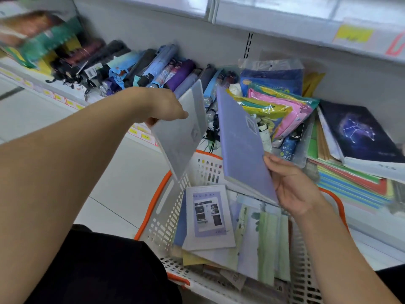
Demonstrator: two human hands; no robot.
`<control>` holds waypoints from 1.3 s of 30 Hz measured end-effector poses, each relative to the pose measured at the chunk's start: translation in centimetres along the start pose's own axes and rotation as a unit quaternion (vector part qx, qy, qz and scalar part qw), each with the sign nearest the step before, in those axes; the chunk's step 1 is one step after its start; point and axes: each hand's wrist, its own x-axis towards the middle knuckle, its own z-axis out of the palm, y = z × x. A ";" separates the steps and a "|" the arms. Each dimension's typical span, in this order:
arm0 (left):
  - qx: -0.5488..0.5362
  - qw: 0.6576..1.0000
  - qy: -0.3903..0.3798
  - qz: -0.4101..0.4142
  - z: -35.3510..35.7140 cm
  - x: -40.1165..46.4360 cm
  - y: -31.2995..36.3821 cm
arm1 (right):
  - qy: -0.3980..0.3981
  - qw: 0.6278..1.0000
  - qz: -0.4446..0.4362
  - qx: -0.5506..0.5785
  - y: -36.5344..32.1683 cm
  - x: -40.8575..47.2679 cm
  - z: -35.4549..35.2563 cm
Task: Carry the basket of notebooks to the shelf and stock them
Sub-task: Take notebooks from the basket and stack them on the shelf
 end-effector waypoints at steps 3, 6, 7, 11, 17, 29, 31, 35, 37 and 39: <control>-0.295 0.952 -0.071 0.030 -0.2 -0.9 0.7 | 0.031 0.999 -0.030 0.000 -1.3 1.5 3.6; -0.435 0.897 -0.037 0.074 -0.4 -2.1 2.2 | 0.097 0.982 -0.108 -0.123 -2.9 3.1 6.9; -0.464 0.882 -0.018 0.085 -0.6 -2.5 2.6 | 0.108 0.974 -0.129 -0.155 -3.5 3.5 7.8; -0.544 0.834 0.018 0.088 -2.0 -3.5 2.9 | 0.098 0.968 -0.168 -0.157 -6.3 3.8 11.1; -0.555 0.818 -0.051 0.139 -3.3 -5.3 2.6 | 0.061 0.964 -0.199 -0.165 -8.6 1.7 13.2; -0.604 0.725 0.108 0.314 -4.6 -6.4 8.5 | -0.062 0.937 -0.288 -0.190 -14.7 -5.2 15.0; -0.619 0.708 0.136 0.313 -6.4 -6.4 10.8 | -0.039 0.916 -0.349 -0.194 -17.2 -5.2 15.8; -0.665 0.663 0.076 0.334 -11.4 -6.9 13.7 | -0.007 0.911 -0.384 -0.152 -26.4 -3.0 17.8; -0.645 0.675 0.077 0.351 -12.9 -7.0 13.5 | 0.031 0.925 -0.360 -0.114 -32.6 -0.6 19.0; -0.625 0.694 0.096 0.343 -13.1 -6.6 13.3 | 0.070 0.932 -0.345 -0.091 -37.4 1.9 20.0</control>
